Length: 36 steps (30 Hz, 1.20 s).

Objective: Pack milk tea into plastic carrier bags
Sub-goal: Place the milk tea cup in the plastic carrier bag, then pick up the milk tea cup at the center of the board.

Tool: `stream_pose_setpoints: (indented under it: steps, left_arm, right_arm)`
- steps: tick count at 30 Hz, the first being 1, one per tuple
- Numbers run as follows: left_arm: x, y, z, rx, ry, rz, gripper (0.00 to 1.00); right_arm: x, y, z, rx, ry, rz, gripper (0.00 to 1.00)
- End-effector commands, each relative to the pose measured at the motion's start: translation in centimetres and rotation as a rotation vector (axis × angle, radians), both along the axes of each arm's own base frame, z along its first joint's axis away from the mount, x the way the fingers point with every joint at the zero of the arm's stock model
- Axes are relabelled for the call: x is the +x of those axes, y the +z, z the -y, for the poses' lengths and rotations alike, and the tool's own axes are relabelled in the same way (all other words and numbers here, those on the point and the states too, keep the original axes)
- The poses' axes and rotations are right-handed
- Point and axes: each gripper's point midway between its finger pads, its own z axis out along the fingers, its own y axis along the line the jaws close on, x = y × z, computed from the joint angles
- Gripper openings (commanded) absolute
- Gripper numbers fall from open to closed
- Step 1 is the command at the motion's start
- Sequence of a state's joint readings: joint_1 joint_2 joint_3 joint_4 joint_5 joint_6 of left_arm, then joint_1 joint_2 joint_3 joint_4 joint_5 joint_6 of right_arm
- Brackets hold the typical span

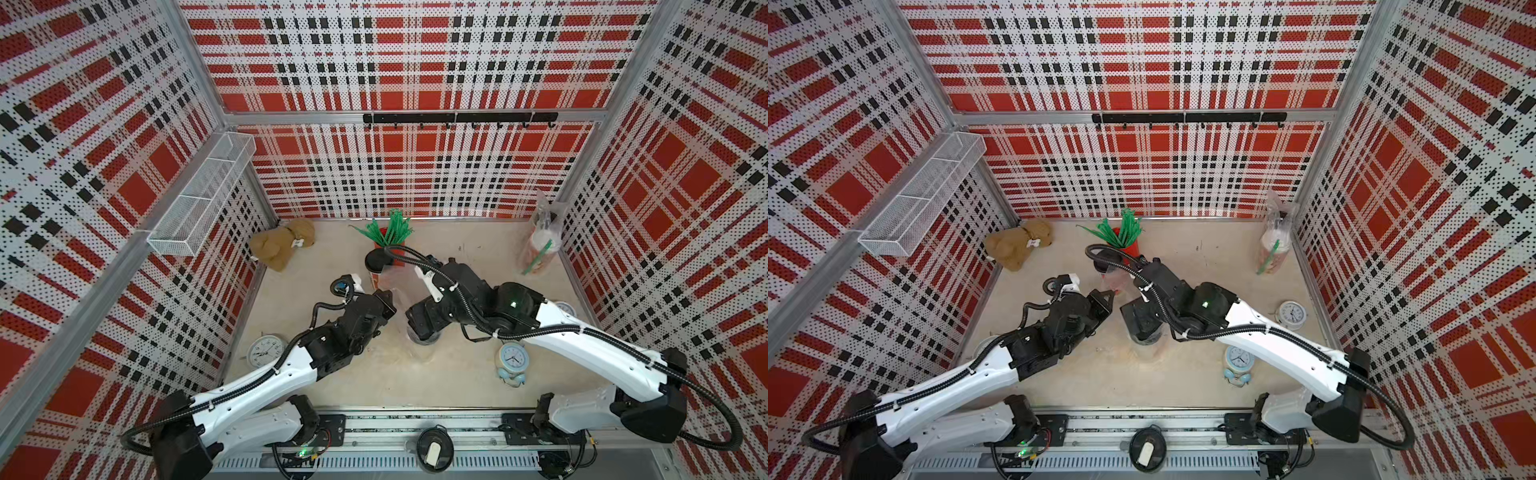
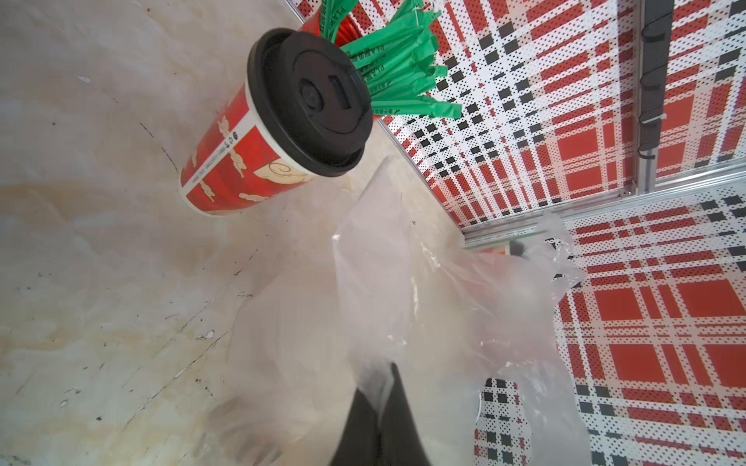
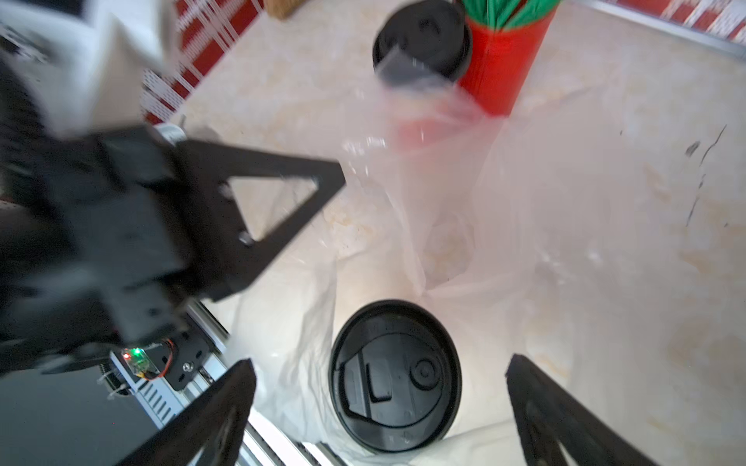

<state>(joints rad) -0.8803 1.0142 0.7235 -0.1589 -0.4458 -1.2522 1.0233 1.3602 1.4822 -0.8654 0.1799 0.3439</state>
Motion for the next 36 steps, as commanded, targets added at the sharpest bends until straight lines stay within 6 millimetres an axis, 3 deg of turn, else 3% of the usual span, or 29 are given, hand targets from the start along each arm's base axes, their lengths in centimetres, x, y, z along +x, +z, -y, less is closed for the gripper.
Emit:
stream_pose_setpoints:
  steps: [1, 7, 11, 17, 25, 36]
  left_arm:
    - [-0.3, -0.6, -0.8, 0.016, 0.003, 0.001, 0.0]
    - [-1.2, -1.3, -2.2, 0.023, 0.029, 0.023, 0.0]
    - [-1.6, -1.8, -2.9, 0.015, 0.038, 0.032, 0.0]
    - [-1.8, -2.7, -3.1, 0.009, 0.036, 0.023, 0.0]
    - [-2.0, -3.4, -3.0, 0.015, 0.029, 0.013, 0.0]
    - [-2.3, -3.2, -3.0, 0.014, 0.027, 0.025, 0.0]
  right_arm:
    - [2.2, 3.5, 0.3, 0.011, -0.007, 0.125, 1.0]
    - [7.1, 4.1, -2.0, -0.018, 0.002, 0.171, 1.0]
    - [10.0, 2.9, -4.5, -0.076, 0.032, 0.146, 1.0]
    - [13.7, -0.4, -7.1, -0.15, 0.063, 0.099, 1.0]
    - [15.8, -3.4, -9.9, -0.161, 0.123, 0.045, 1.0]
    - [17.4, -5.9, -11.5, -0.123, 0.136, -0.004, 1.0]
